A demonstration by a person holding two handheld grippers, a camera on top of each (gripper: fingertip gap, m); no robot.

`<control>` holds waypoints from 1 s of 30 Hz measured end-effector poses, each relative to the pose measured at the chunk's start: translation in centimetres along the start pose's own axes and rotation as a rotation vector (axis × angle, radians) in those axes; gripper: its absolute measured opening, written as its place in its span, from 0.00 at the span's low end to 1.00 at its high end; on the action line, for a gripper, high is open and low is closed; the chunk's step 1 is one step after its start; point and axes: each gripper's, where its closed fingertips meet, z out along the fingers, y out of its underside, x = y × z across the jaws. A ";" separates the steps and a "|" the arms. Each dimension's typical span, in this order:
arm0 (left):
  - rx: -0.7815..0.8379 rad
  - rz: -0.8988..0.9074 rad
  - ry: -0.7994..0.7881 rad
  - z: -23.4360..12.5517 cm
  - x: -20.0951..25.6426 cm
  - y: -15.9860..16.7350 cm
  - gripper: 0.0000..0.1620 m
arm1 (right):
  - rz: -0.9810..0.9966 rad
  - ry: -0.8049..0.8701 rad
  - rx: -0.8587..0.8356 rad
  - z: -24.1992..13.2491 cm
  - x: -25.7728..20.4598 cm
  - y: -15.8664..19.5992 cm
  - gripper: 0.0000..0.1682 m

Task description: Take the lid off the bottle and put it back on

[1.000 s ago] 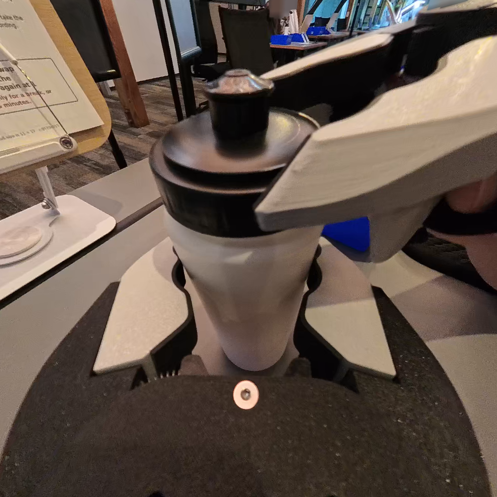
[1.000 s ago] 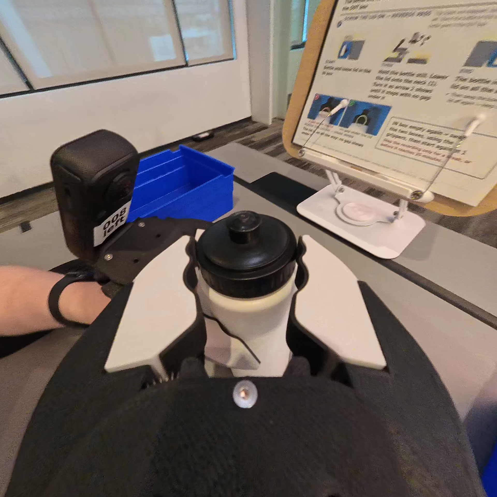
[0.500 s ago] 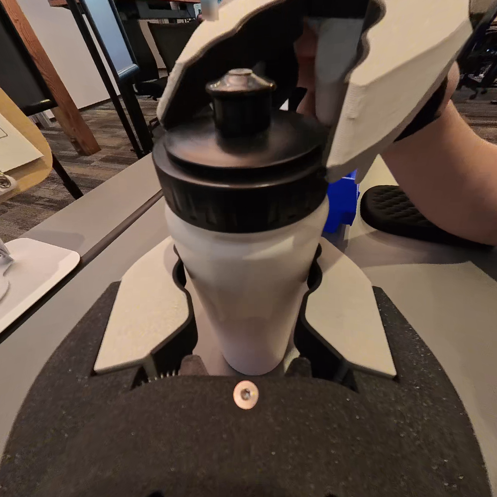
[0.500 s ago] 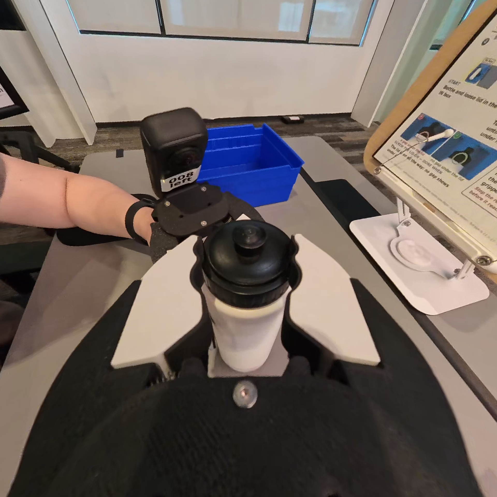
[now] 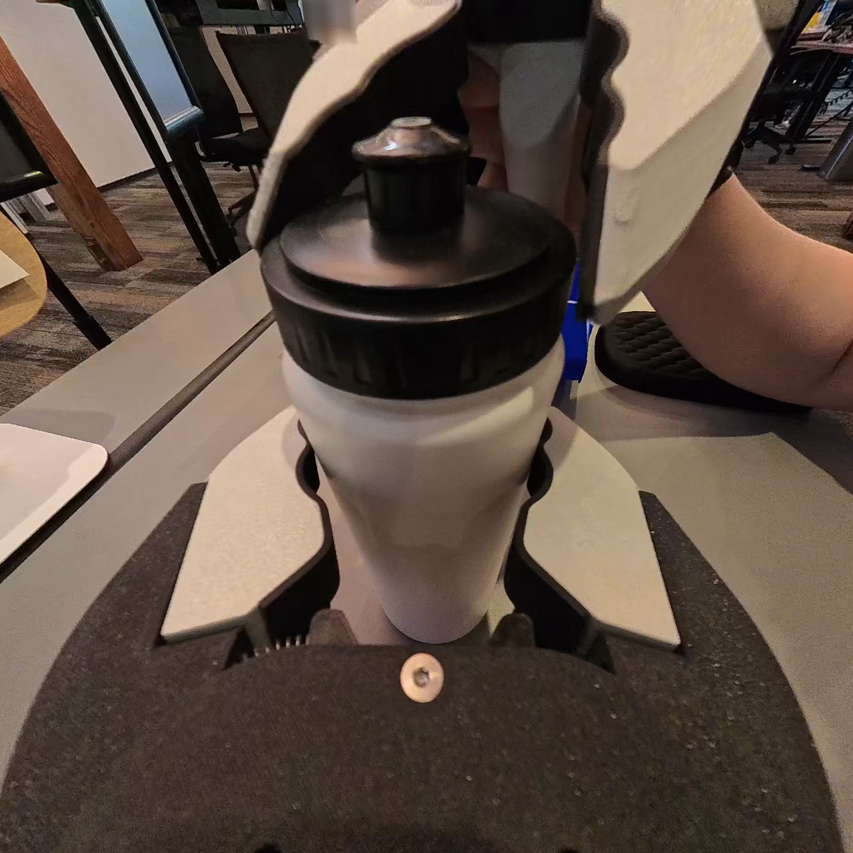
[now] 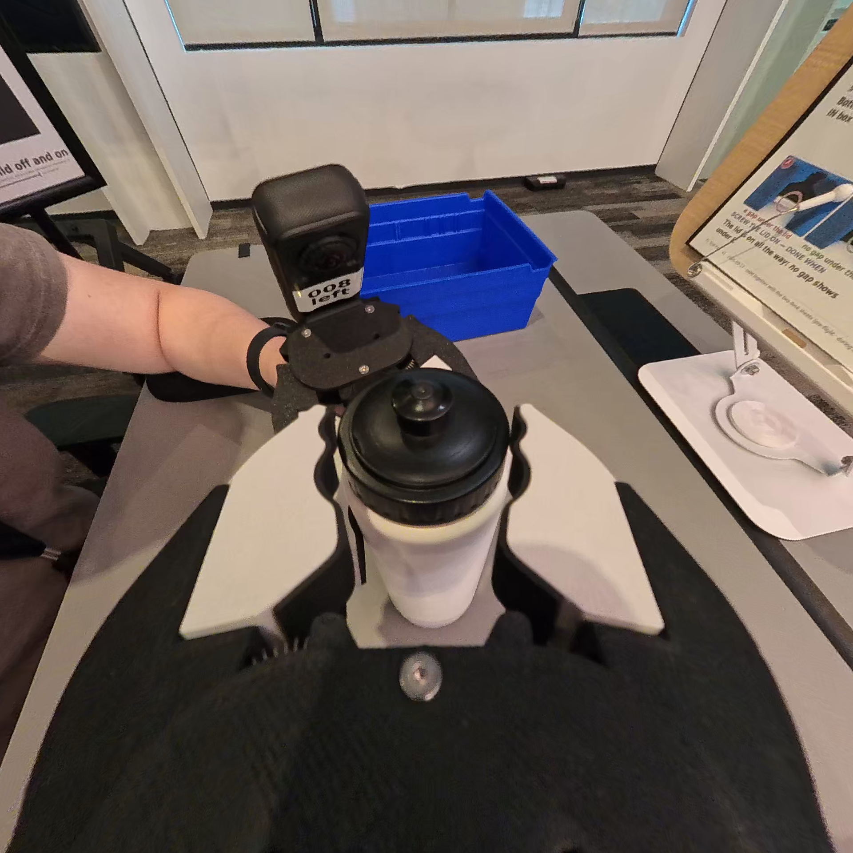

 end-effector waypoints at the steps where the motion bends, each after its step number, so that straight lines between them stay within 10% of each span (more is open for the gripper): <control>1: -0.001 0.000 0.001 0.0 0.0 0.0 0.56 | -0.002 -0.003 -0.021 0.1 0.0 0.4 0.45; 18: -0.067 -0.084 -0.289 -0.9 -2.8 0.5 0.55 | 0.058 0.402 -0.043 1.8 2.0 0.0 0.45; 30: -0.083 0.044 -0.142 -0.3 -1.2 0.3 0.55 | 0.025 0.094 -0.024 1.0 0.4 -0.1 0.45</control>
